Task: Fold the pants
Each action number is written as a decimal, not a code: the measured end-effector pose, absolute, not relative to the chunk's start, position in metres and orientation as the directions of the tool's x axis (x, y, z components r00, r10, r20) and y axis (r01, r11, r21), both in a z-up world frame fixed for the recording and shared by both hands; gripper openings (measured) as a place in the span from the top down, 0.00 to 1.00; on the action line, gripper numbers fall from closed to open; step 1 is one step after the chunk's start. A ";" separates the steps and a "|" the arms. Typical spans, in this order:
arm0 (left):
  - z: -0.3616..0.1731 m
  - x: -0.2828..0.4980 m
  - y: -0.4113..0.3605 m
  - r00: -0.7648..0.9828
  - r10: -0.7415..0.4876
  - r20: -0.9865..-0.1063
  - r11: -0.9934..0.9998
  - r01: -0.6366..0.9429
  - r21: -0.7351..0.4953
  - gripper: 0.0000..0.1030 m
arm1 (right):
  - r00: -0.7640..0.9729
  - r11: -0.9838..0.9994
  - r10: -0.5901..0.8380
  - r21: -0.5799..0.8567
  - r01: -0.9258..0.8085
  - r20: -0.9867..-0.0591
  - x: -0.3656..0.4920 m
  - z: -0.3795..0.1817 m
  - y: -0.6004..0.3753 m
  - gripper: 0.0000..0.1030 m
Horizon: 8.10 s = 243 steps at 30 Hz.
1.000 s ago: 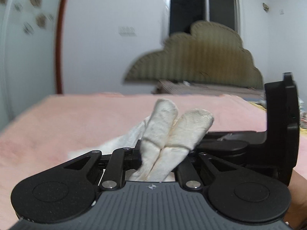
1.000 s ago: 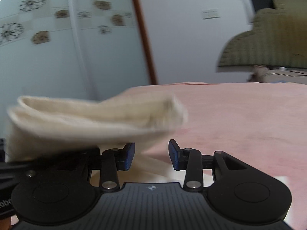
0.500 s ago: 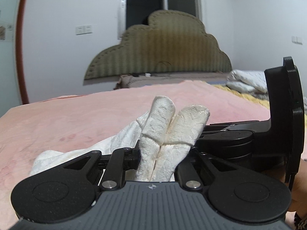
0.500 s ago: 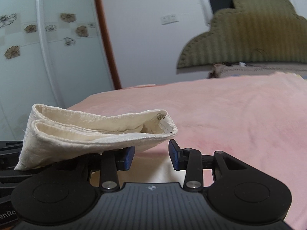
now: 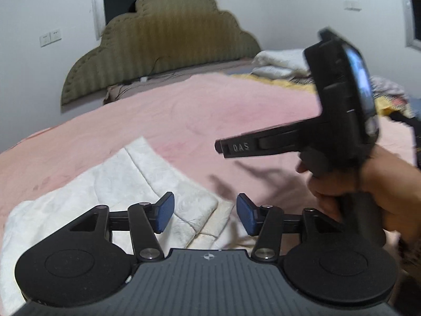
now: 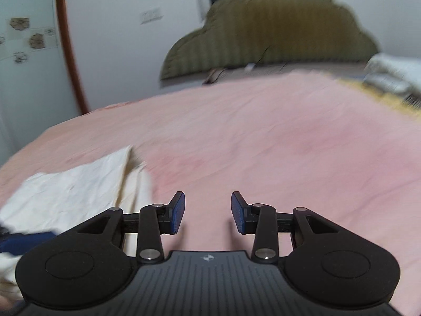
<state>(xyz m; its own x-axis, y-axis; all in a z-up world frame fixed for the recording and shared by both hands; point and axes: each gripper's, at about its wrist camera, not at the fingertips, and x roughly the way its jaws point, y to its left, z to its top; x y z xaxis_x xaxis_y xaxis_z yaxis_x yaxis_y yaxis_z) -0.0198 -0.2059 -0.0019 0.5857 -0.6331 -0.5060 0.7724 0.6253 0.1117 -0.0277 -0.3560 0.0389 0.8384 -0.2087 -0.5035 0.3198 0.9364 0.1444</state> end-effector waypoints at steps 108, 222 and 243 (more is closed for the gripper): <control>0.007 0.047 -0.076 0.723 -0.262 -0.639 0.885 0.444 0.139 0.04 | 0.759 0.985 0.172 0.120 -0.124 -0.628 0.038 0.030 -0.261 0.32; -0.028 0.040 -0.051 0.796 -0.174 -0.579 0.981 0.190 -0.034 0.00 | 0.840 0.996 0.054 0.092 -0.005 -0.540 -0.016 0.010 -0.232 0.00; -0.010 0.042 -0.028 0.751 -0.253 -0.610 0.963 0.257 -0.084 0.00 | 0.871 0.985 -0.053 0.119 0.127 -0.488 -0.032 0.034 -0.250 0.00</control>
